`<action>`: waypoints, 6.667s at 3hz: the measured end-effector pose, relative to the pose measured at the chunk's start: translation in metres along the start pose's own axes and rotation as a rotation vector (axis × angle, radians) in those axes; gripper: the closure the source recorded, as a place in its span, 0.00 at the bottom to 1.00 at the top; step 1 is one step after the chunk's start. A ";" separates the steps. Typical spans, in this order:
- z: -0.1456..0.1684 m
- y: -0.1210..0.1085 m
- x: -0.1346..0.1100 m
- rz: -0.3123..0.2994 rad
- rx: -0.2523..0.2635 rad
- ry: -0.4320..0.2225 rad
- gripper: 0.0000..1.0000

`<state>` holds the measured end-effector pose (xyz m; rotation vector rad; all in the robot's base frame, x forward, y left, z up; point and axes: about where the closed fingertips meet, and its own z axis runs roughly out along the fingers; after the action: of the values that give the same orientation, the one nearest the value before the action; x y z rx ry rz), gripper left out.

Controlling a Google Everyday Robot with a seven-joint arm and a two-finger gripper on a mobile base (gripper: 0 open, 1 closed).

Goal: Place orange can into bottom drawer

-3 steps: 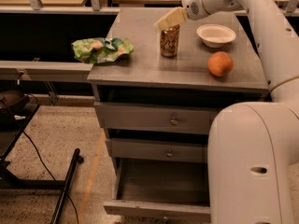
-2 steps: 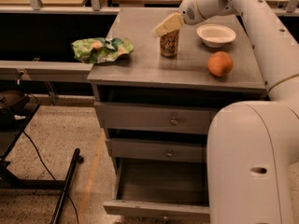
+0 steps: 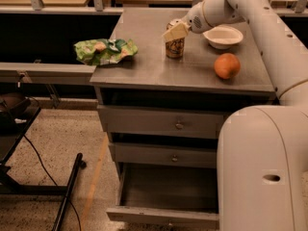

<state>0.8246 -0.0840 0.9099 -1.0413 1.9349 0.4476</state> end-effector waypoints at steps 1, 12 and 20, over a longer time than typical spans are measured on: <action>-0.005 -0.005 0.012 0.026 -0.037 -0.048 0.64; -0.168 0.204 0.152 -0.297 -0.471 -0.183 1.00; 0.036 0.314 0.441 -0.027 -0.290 -0.216 1.00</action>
Offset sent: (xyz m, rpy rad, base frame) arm -0.0852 -0.0744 0.0815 0.1420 -0.1801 0.2344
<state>0.4702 -0.0940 0.4993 -1.1488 1.6944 0.8091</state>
